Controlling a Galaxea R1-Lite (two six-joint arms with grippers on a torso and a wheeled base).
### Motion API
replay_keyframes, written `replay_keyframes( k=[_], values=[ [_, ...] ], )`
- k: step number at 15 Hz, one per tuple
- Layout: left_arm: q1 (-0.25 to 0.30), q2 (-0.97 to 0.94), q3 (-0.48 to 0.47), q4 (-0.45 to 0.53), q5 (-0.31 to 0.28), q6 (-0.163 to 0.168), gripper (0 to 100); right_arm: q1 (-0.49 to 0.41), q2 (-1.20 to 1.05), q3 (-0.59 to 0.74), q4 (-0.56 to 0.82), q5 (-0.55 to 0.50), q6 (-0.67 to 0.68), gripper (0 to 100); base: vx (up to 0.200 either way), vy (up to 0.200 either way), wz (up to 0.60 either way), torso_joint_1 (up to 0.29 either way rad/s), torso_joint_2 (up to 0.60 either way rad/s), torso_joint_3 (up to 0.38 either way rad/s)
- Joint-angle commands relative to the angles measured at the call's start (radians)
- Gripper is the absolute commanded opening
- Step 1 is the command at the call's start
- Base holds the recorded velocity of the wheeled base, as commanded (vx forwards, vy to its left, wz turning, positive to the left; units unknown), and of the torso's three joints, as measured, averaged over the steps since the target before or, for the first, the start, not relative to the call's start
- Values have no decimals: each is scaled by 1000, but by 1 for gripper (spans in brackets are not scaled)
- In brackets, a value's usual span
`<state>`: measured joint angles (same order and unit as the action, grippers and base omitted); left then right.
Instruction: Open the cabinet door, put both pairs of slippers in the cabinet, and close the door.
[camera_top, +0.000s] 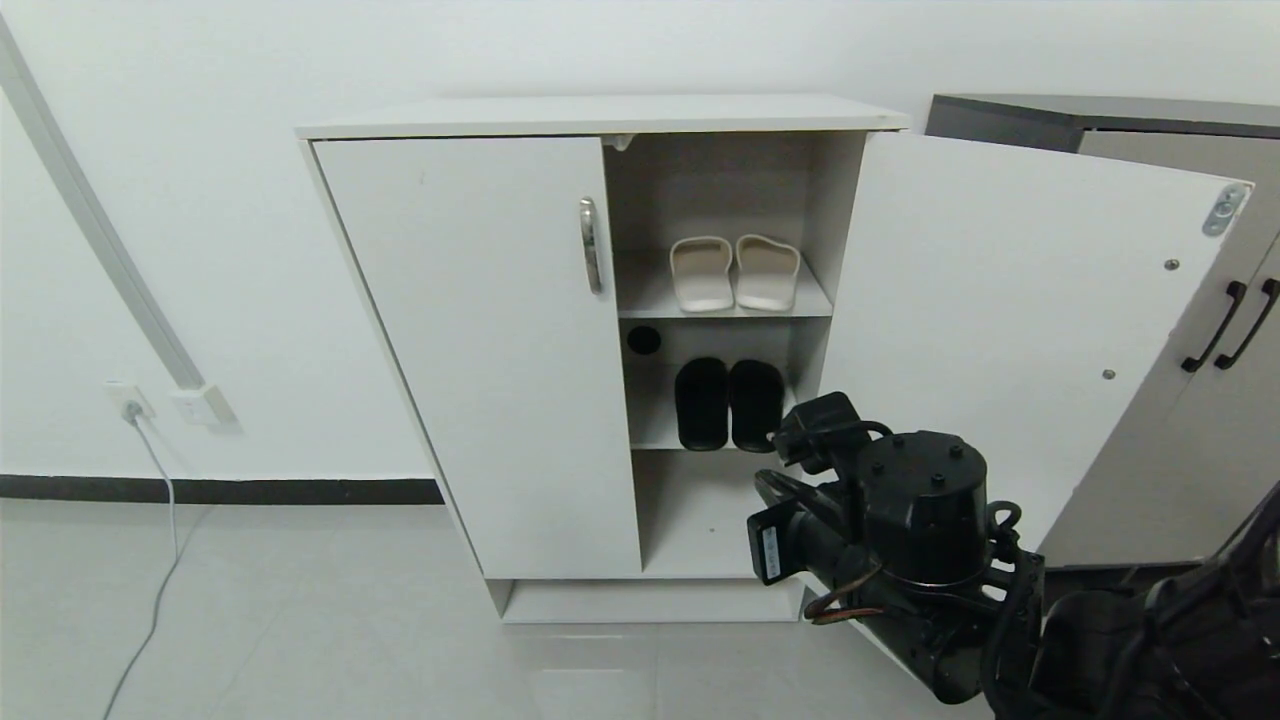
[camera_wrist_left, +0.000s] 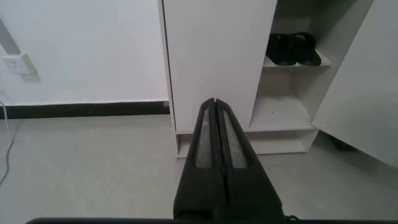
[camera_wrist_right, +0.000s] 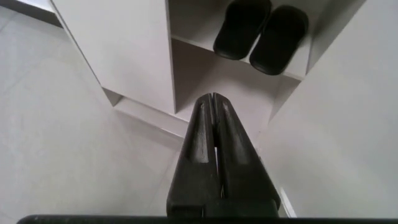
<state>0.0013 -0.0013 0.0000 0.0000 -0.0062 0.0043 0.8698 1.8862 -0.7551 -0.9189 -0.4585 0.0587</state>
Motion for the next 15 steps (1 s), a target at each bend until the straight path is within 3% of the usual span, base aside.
replay_keyframes(
  k=[1, 6, 9, 15],
  values=[
    [0, 1, 0, 0, 0, 0, 0, -2, 1, 0, 0, 0, 0, 0, 0, 0, 0, 0, 0, 0],
    [0, 1, 0, 0, 0, 0, 0, -3, 1, 8, 2, -3, 1, 0, 0, 0, 0, 0, -9, -11],
    [0, 1, 0, 0, 0, 0, 0, -5, 2, 11, 2, -3, 0, 0, 0, 0, 0, 9, -176, -297],
    [0, 1, 0, 0, 0, 0, 0, -8, 1, 14, 2, -5, 1, 0, 0, 0, 0, 57, -484, -366]
  ],
)
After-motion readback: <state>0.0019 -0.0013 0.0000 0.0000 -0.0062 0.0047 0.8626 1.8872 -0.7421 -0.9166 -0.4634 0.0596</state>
